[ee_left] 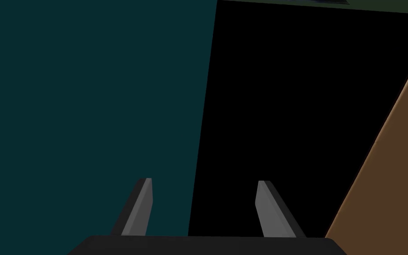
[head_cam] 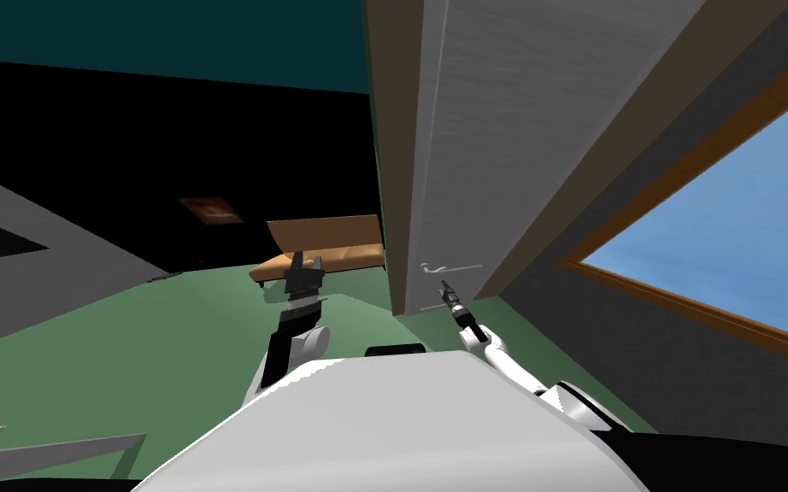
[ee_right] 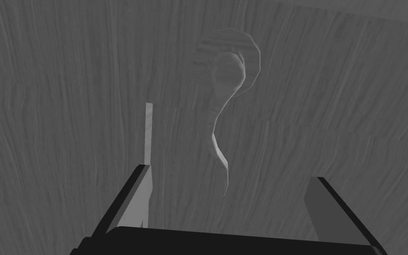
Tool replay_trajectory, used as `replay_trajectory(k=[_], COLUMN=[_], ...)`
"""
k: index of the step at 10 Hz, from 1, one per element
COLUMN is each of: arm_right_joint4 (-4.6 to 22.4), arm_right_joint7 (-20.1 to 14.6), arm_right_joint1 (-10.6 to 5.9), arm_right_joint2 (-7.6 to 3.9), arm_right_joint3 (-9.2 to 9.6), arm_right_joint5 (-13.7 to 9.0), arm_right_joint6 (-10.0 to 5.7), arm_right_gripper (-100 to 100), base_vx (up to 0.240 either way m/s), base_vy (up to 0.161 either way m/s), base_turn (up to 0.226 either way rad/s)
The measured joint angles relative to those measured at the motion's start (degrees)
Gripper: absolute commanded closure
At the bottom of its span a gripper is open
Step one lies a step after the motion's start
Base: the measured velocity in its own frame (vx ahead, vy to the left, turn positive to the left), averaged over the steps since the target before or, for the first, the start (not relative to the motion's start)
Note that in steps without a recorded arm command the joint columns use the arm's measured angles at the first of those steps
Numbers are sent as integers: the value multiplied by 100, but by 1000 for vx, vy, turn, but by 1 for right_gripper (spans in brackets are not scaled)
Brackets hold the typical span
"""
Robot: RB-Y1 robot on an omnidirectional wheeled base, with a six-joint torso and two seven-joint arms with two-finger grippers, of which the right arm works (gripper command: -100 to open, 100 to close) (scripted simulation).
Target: Pull the door open
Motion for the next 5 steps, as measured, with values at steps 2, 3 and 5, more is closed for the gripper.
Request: replay_trajectory(k=[2,3,5], arm_right_joint4=[156,168,341], arm_right_joint7=[-50,-82,-196], arm_right_joint1=[55,113,112], arm_right_joint2=[-50,-117,-235], arm_right_joint3=[-134,-229,-338], arm_right_joint5=[-65,-116,-178], arm_right_joint6=[-123,-134,-218], arm_right_gripper=[-100,-100,-100], base_vx=[219,179,115], base_vy=[75,55,23], base_turn=[219,188,175])
